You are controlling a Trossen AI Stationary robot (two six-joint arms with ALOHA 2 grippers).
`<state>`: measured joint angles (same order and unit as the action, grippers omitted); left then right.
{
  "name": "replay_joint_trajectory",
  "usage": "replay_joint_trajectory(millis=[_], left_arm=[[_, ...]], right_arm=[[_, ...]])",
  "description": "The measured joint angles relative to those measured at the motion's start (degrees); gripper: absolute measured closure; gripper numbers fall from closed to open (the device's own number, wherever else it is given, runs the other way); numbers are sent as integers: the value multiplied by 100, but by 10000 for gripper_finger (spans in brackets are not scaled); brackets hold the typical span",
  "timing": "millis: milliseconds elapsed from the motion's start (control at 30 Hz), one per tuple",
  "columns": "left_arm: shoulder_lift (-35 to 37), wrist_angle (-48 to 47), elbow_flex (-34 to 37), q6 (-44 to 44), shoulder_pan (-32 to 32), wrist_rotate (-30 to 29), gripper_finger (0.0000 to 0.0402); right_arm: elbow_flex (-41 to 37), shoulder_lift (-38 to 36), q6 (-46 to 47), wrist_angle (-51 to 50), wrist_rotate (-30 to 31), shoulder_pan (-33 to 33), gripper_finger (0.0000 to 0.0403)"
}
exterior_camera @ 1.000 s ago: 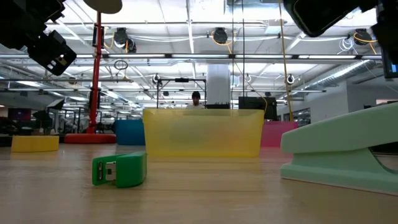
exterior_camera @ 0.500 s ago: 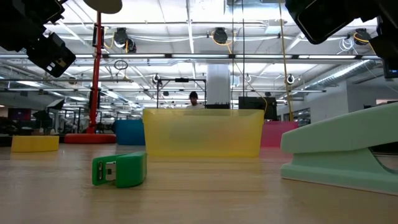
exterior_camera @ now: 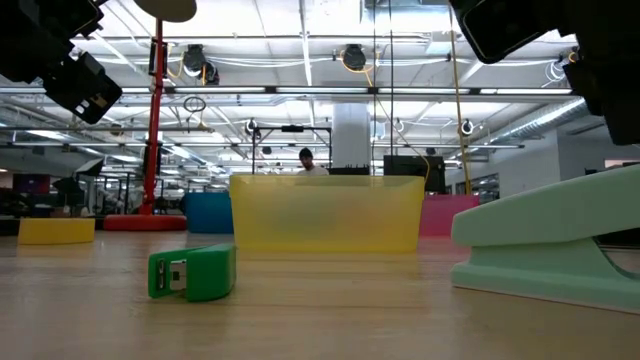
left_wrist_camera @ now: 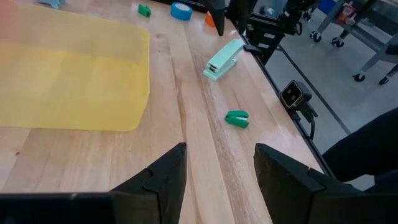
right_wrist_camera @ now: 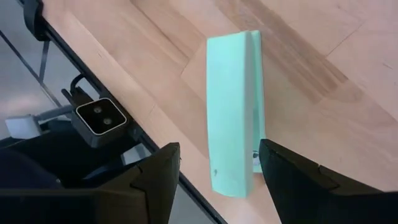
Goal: Pick and place Stapler, Stapler remover, tape
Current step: Put the light blue stapler into the blue bin
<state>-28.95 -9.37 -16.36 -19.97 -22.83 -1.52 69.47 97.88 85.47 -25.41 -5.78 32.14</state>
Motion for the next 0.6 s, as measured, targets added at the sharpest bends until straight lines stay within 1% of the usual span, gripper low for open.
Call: replay_joint_trajectory(millis=[100,200,367,500,600], left_arm=[[-2,-2,0,0,0,-2,215],[-1,1,0,4,-1,-2,215],[-2,7,0,-20,0,-4,215],[-2,7,0,-25,-1,-4,215],[-2,9,0,-70,-1,-6,215]], right_arm=[[2,184,-92,121,-63,-2,190],[0,382,-229,289,-311,-26,190],[0,513,-406,526,-176,-68,190],[2,515,-595,480,-148,-108,190],[2,515,-728,260,-149,-162,190]])
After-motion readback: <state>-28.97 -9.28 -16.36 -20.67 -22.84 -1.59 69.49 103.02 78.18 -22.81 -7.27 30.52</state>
